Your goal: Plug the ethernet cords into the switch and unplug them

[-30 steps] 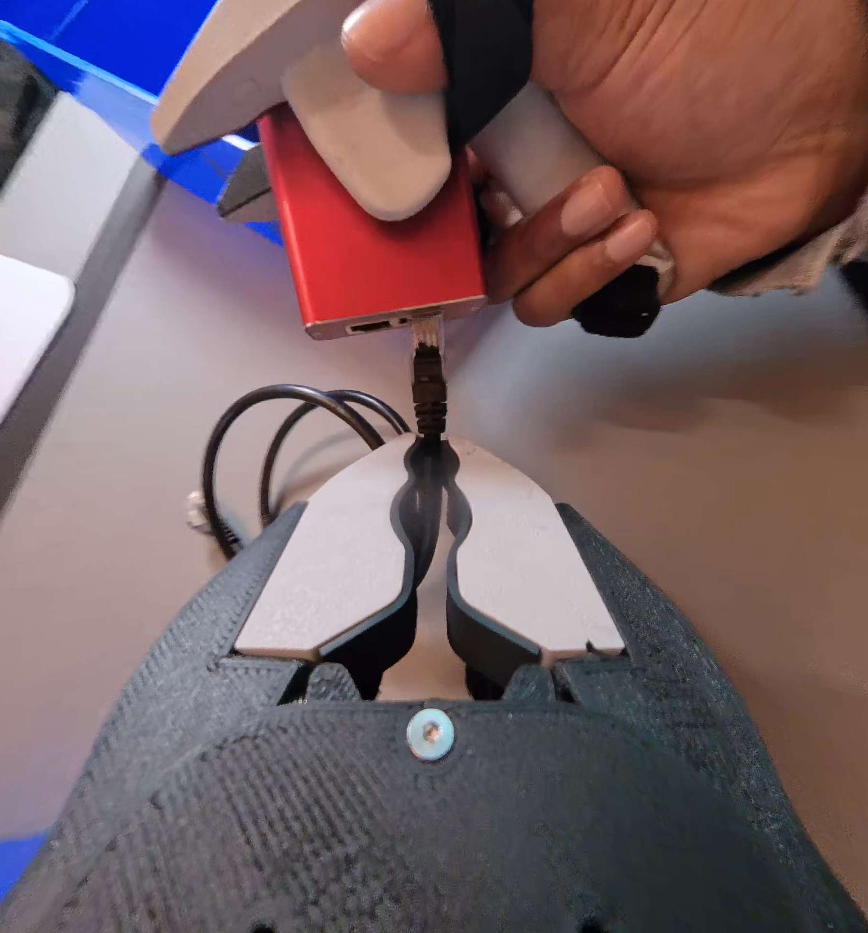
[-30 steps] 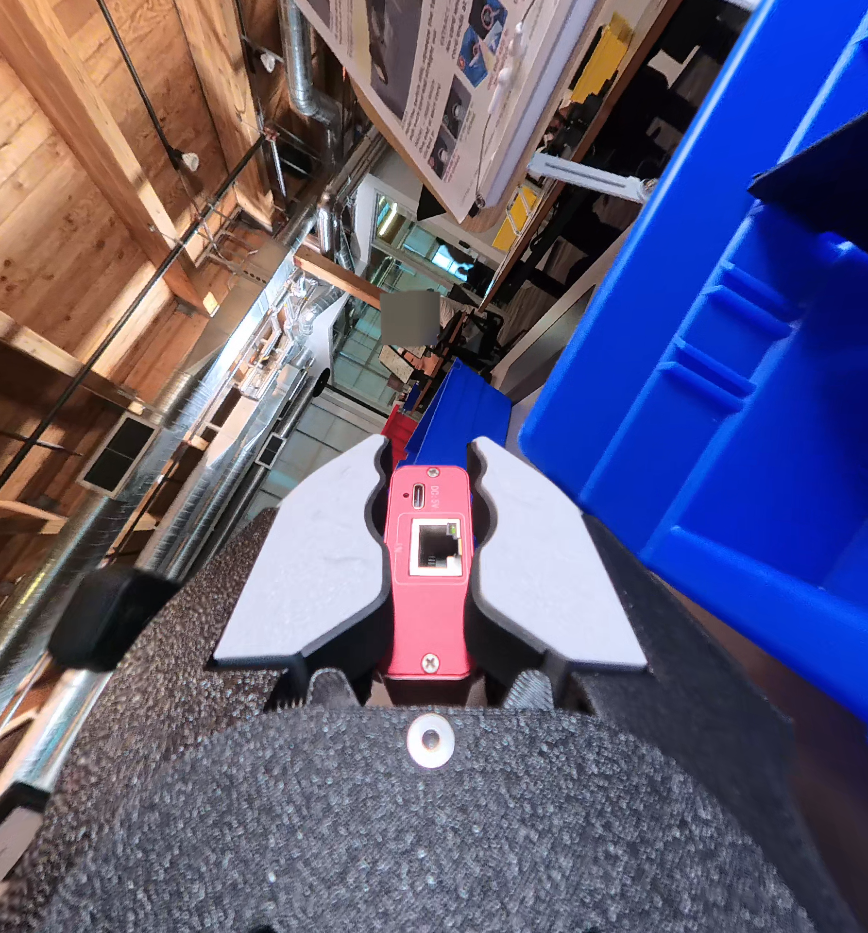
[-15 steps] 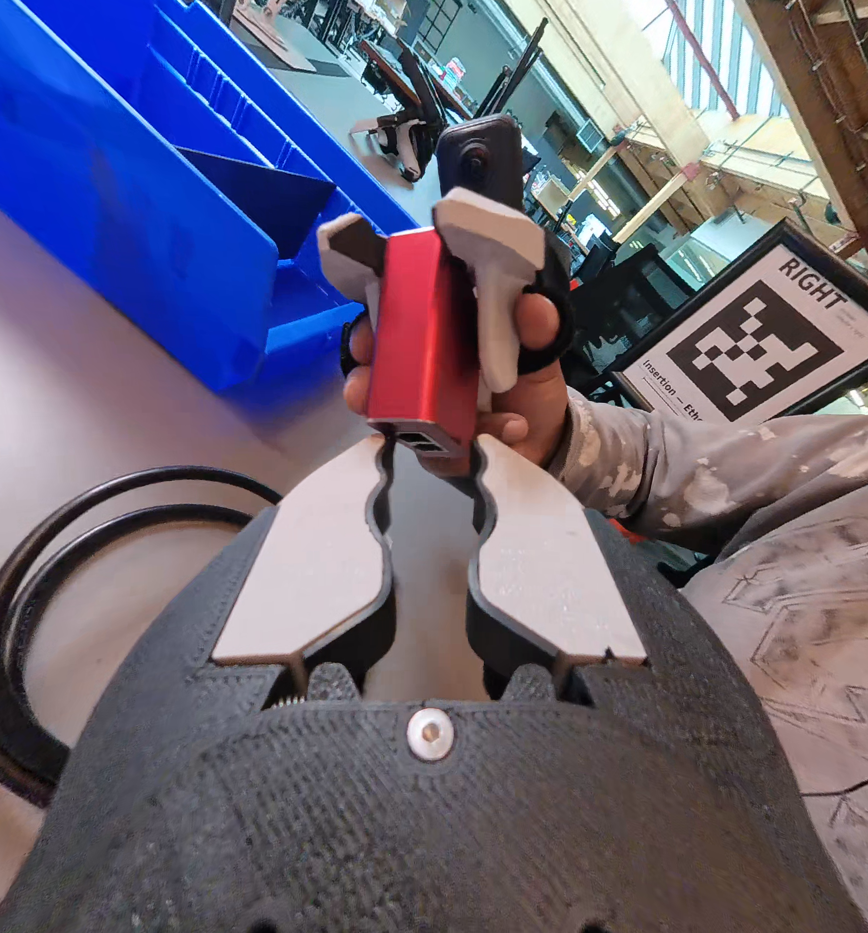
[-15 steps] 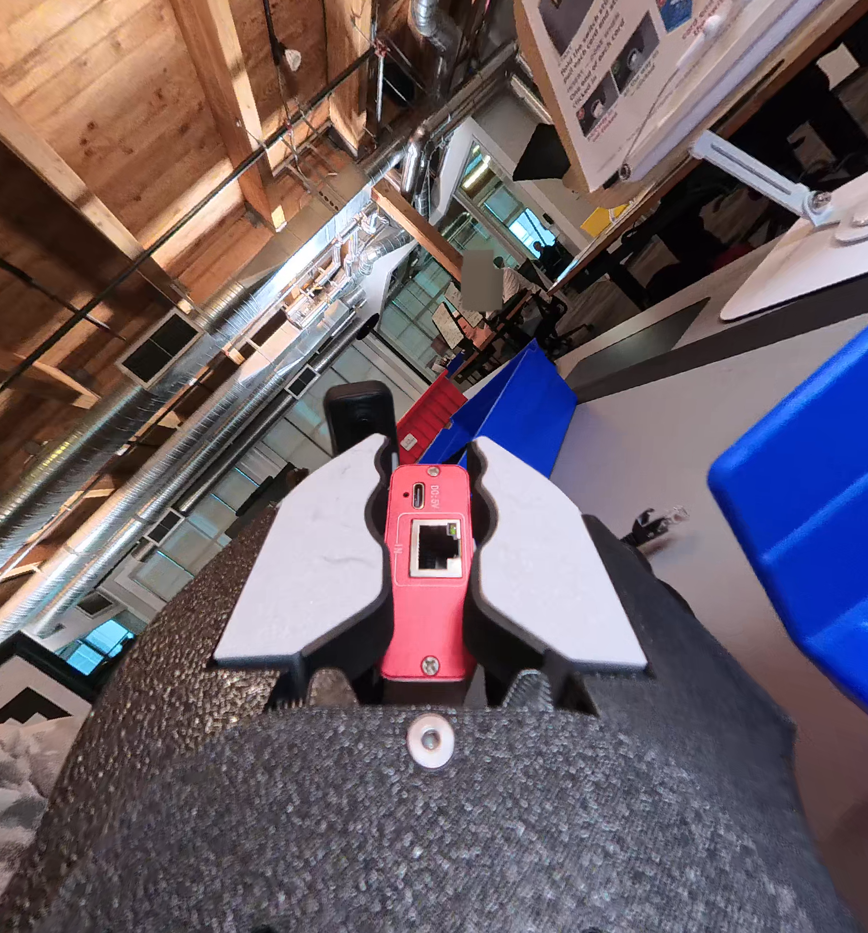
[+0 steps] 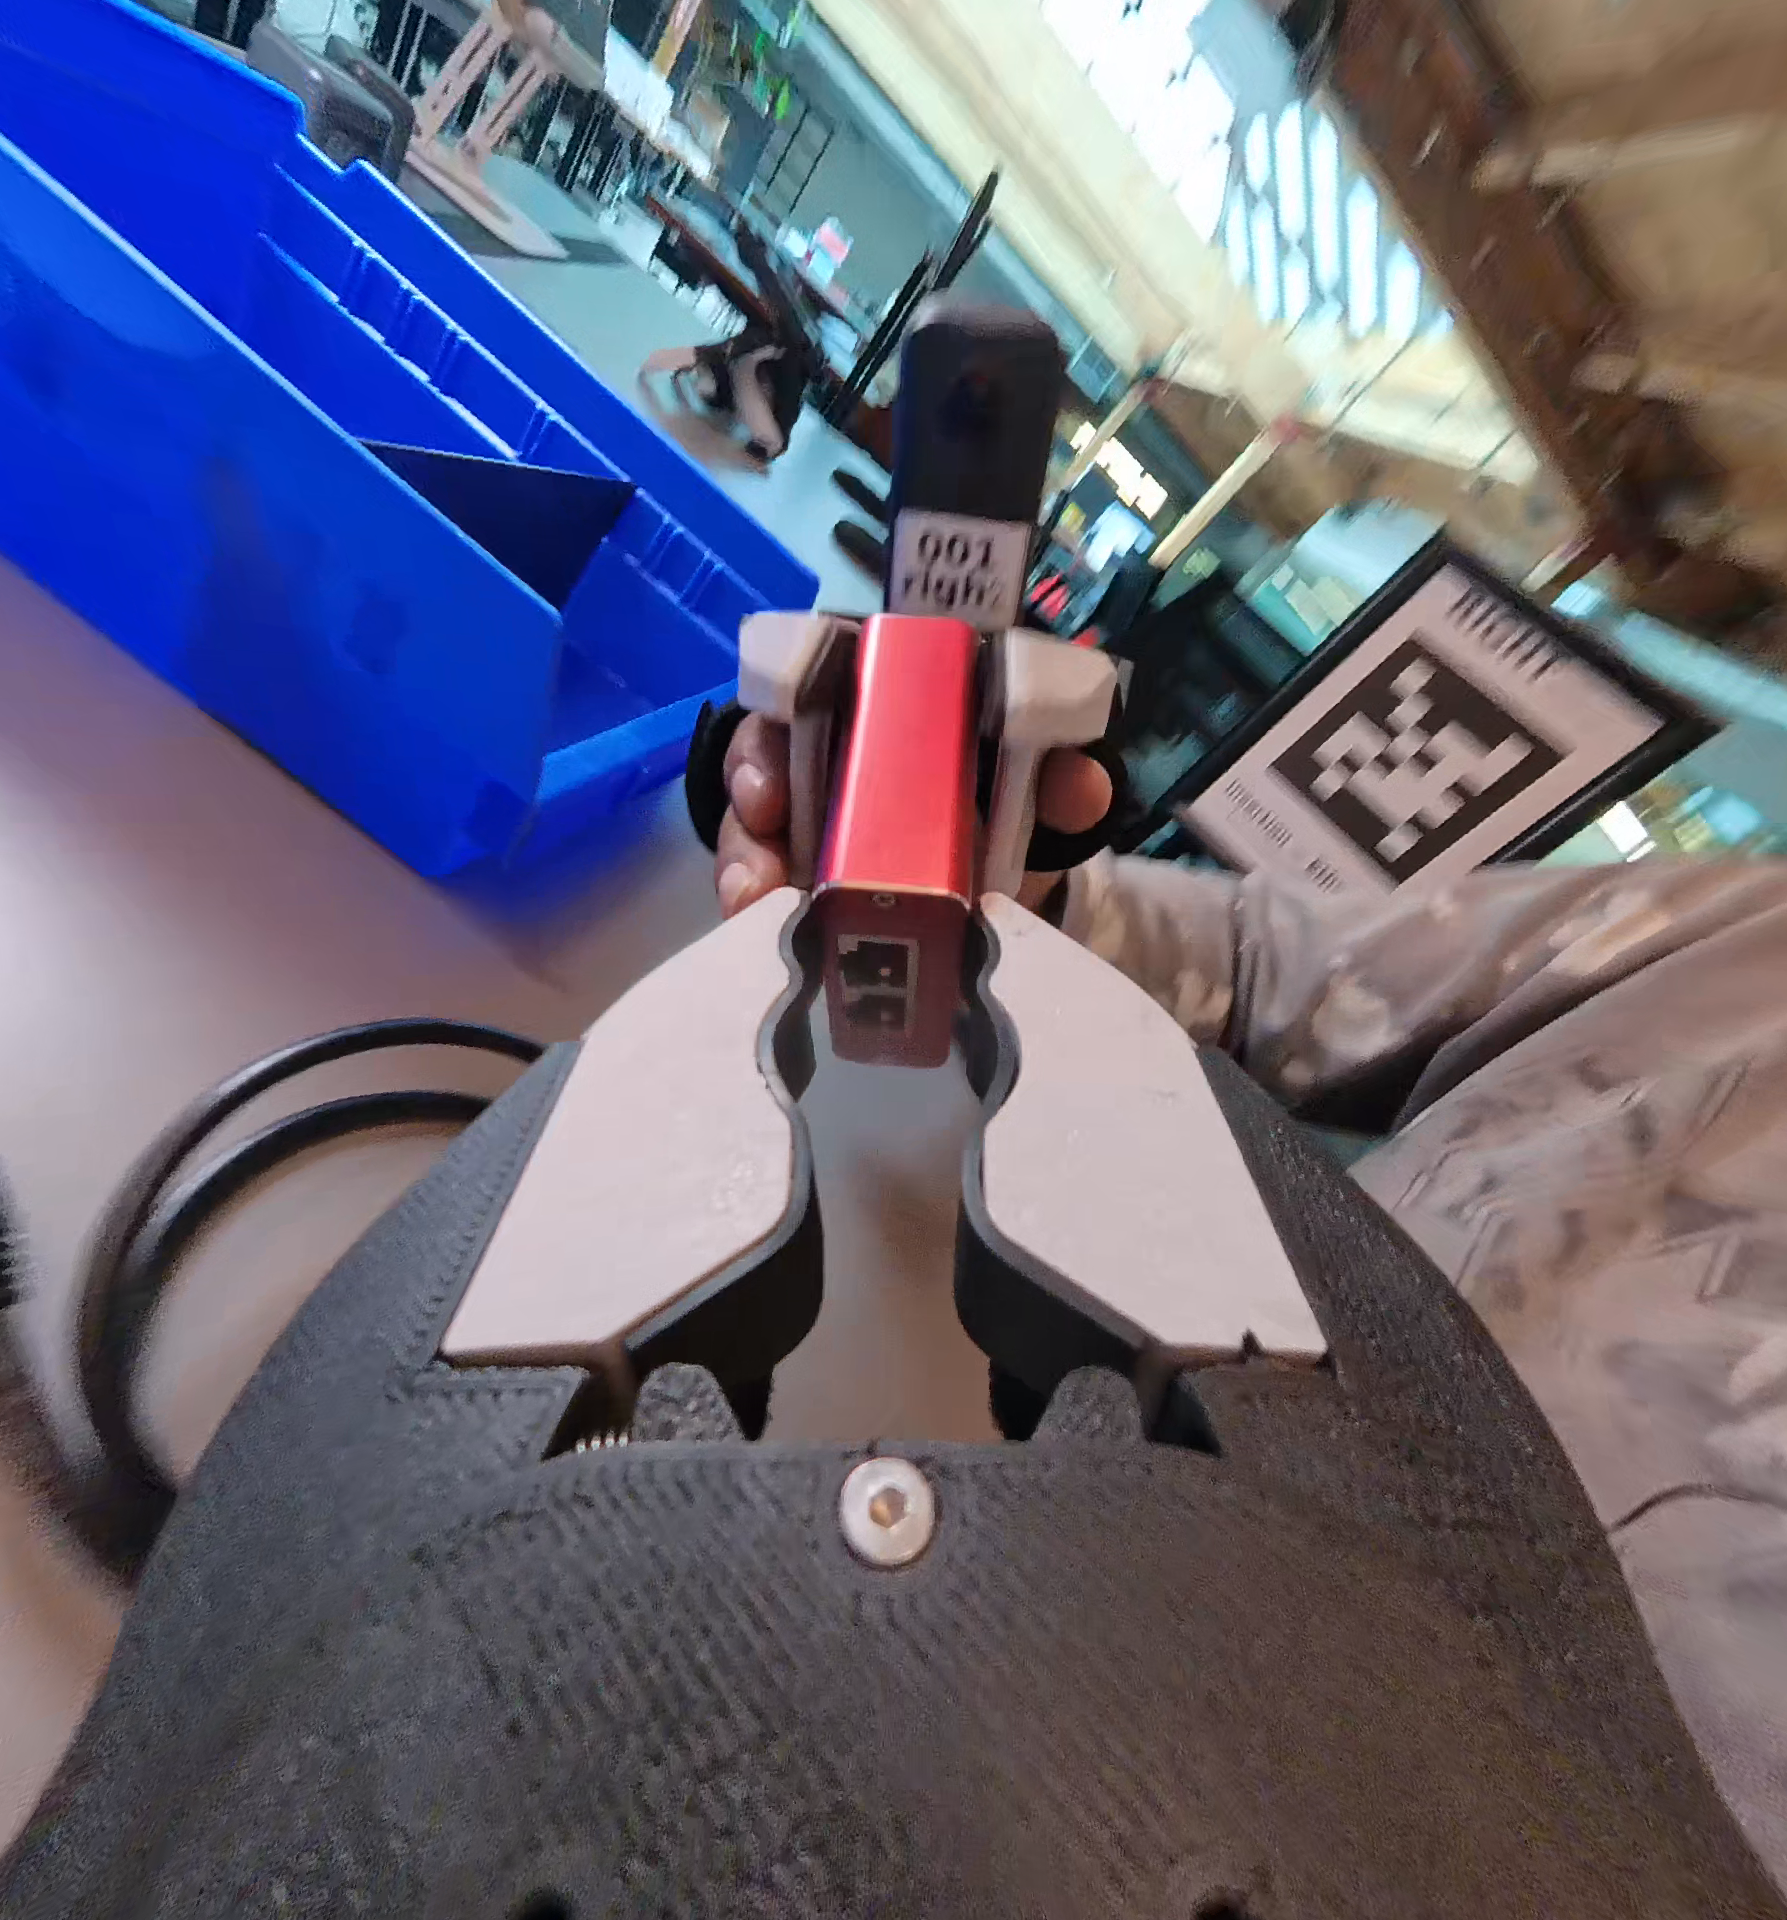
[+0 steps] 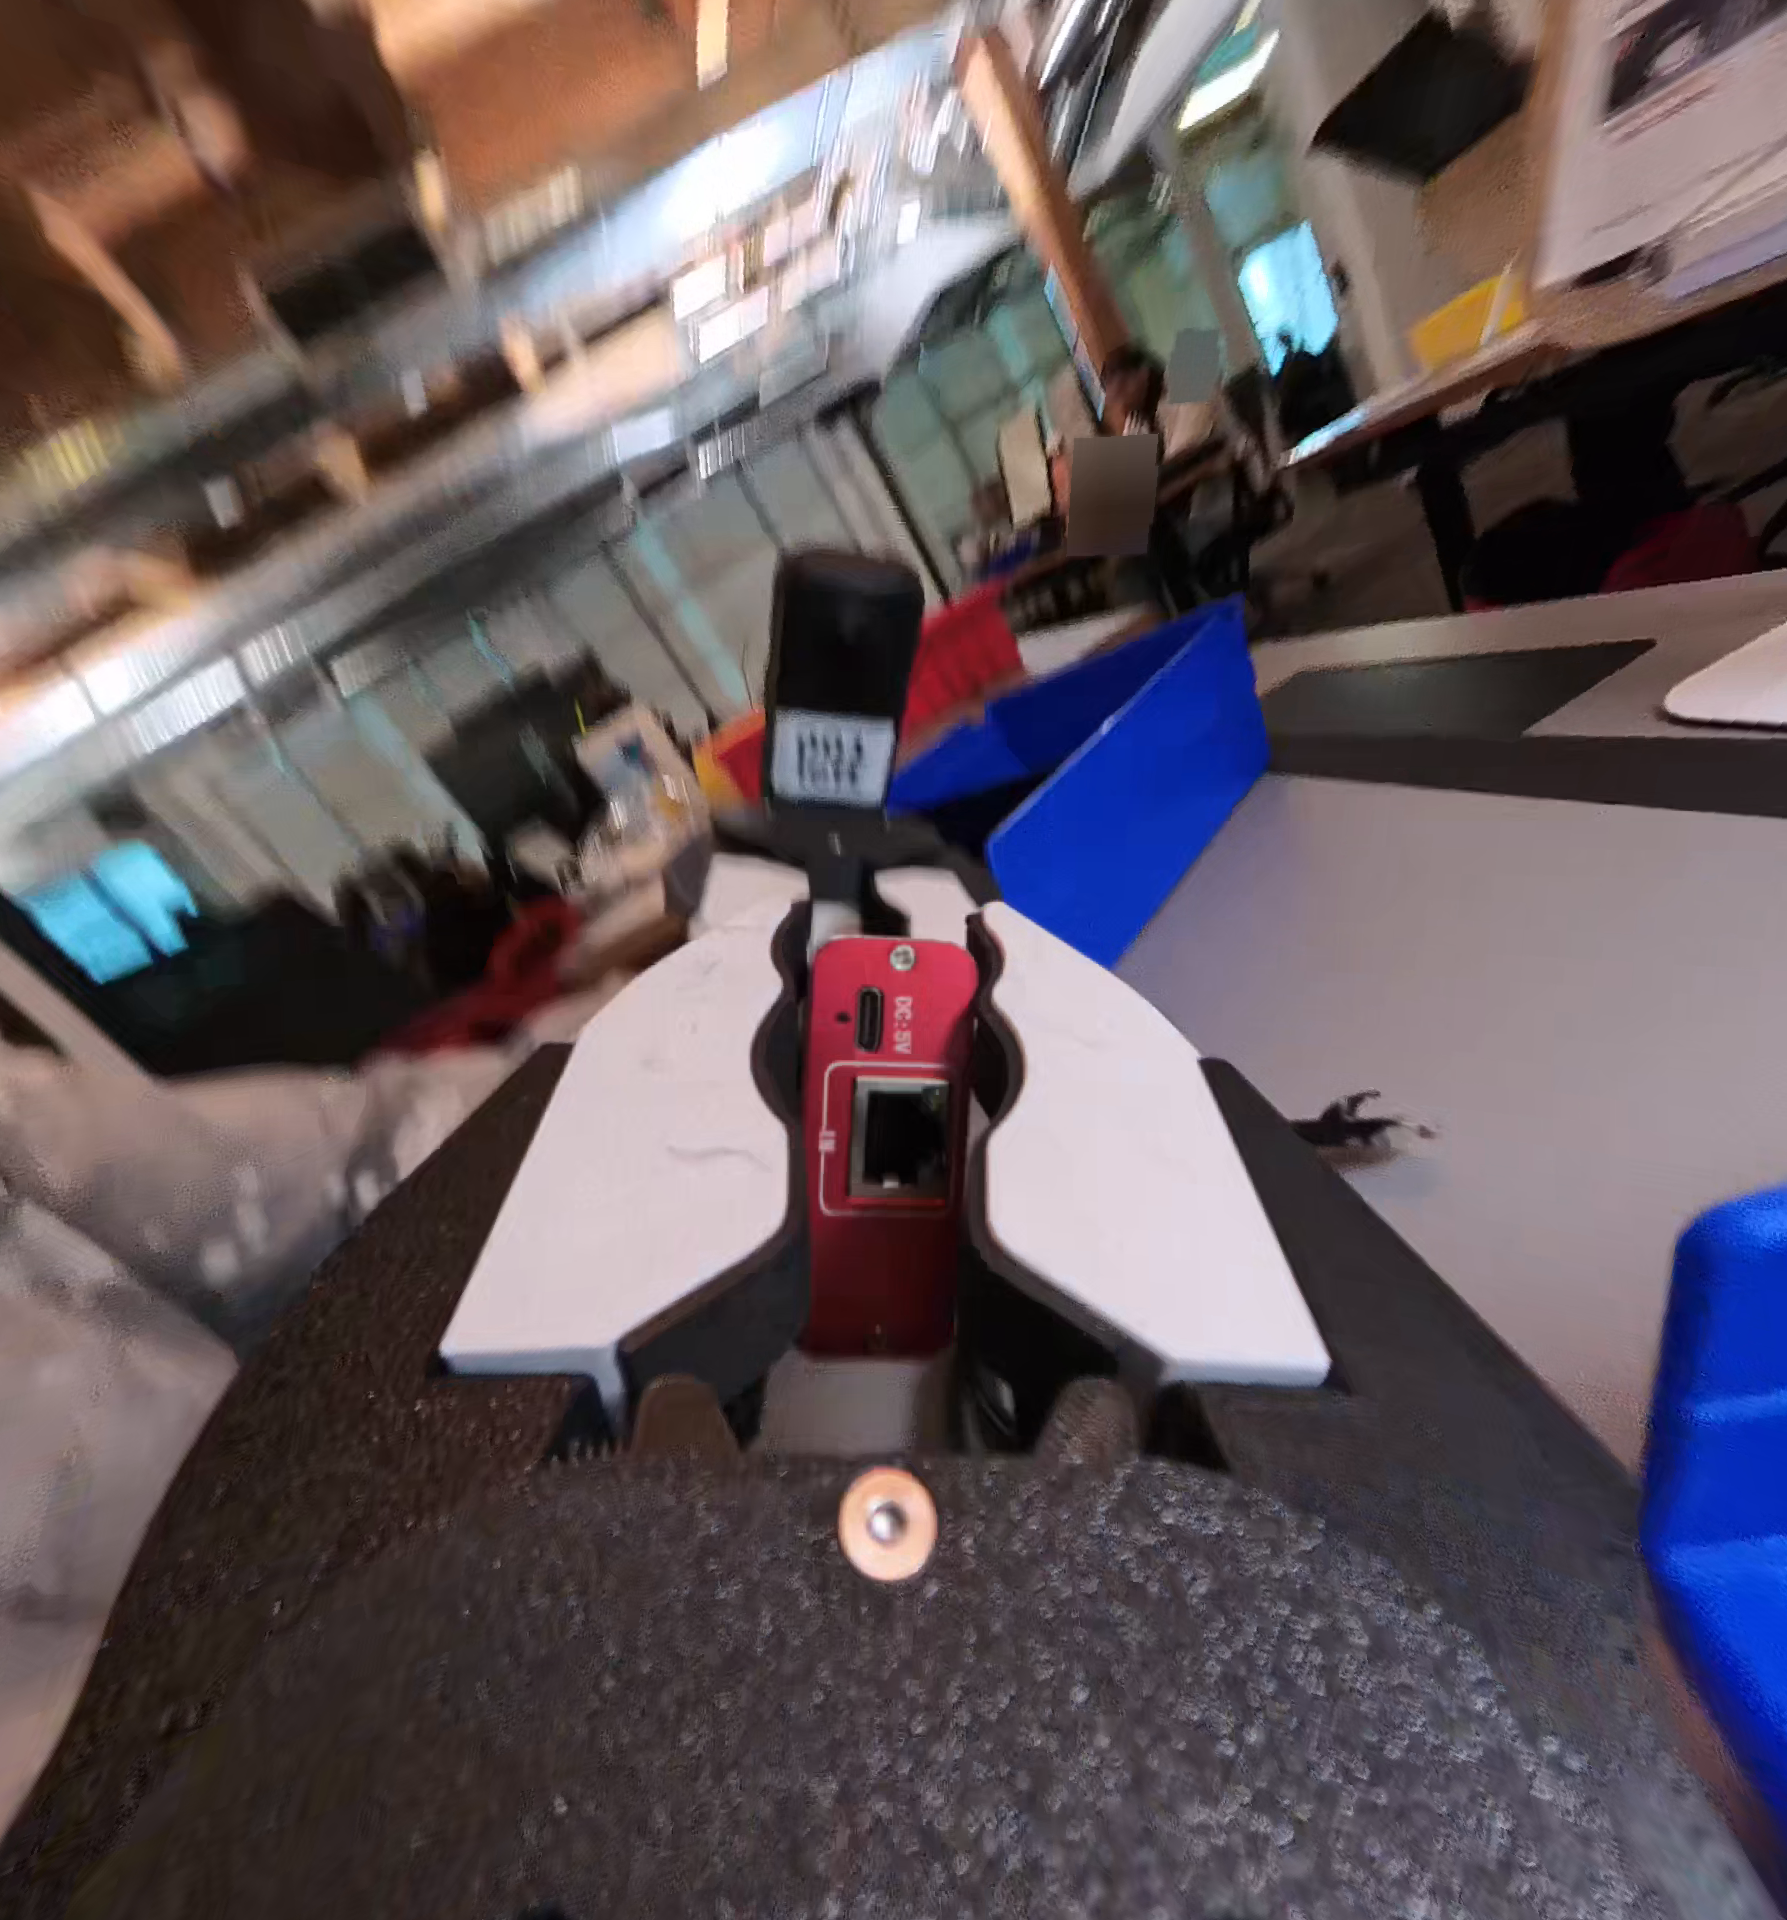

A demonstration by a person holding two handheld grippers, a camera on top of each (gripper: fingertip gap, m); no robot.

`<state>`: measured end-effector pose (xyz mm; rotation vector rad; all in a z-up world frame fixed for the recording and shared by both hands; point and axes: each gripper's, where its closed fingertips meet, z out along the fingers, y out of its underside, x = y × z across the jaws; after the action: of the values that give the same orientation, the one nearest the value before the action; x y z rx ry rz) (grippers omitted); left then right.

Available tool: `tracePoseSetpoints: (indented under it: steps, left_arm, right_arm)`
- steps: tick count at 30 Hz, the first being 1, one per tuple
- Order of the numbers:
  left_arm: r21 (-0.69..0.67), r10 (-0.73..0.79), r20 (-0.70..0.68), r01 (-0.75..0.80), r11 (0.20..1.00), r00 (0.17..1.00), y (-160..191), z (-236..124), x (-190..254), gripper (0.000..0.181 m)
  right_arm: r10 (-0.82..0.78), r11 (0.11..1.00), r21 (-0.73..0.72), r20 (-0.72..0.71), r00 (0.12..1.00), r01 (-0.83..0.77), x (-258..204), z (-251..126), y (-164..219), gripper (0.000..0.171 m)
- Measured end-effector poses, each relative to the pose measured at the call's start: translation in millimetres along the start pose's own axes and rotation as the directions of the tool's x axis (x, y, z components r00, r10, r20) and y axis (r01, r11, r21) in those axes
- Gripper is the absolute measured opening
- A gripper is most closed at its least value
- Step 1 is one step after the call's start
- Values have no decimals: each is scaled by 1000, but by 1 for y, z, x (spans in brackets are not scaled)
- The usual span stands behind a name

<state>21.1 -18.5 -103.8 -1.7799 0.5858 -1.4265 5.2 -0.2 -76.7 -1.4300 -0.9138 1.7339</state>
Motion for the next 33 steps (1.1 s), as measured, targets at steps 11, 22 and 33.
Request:
tracePoseSetpoints:
  steps: [11, 22, 33]
  left_arm:
    - [-256, 257, 79, -230, 939, 963, 15, -13, 9, 27]
    - [-606, 493, 51, -366, 707, 868, 94, -8, -19, 30]
    - [-744, 666, 26, -430, 511, 746, 120, 19, -44, 23]
  right_arm:
    - [-207, 895, -369, 156, 966, 251, -17, 0, 57, 29]
    - [-238, 959, -151, 22, 971, 238, 2, -35, -14, 28]
    - [-163, 981, -110, -18, 986, 161, 16, -43, -21, 29]
